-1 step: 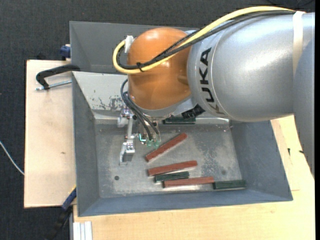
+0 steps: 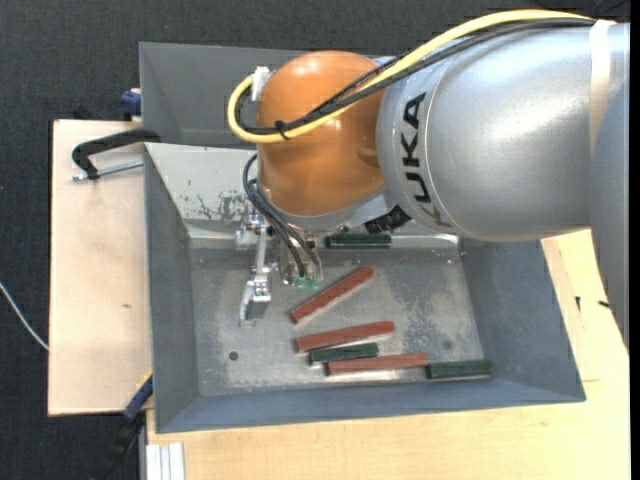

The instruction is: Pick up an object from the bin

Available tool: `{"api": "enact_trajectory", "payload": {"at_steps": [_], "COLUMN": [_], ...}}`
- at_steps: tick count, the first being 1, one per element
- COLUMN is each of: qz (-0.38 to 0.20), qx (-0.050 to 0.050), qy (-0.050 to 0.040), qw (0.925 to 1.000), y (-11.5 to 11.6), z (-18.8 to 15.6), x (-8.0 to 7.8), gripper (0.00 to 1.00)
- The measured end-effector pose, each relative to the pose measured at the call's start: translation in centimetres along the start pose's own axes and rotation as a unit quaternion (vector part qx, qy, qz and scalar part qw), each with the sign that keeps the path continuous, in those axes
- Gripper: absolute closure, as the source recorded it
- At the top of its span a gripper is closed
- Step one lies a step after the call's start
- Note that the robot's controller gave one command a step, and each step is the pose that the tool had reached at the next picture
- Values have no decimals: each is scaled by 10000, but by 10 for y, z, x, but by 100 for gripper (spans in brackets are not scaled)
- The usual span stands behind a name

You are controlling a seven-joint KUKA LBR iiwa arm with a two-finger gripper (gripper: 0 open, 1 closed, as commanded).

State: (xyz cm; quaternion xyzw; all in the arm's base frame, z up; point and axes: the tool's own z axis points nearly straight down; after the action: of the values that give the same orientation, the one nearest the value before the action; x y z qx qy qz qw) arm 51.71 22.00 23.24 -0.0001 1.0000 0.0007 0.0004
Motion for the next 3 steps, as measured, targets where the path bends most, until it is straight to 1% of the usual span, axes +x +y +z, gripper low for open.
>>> {"api": "enact_trajectory", "payload": {"at_steps": [1, 2, 3], "qz": [-428, -1425, -2169], "qx": [-3, -3, 3], "qy": [-19, -14, -16], "qw": [9991, 9898, 9762], "y": [-36, -85, -100], "z": [66, 75, 93], "x": [-29, -57, -70], "gripper": [0, 0, 0]}}
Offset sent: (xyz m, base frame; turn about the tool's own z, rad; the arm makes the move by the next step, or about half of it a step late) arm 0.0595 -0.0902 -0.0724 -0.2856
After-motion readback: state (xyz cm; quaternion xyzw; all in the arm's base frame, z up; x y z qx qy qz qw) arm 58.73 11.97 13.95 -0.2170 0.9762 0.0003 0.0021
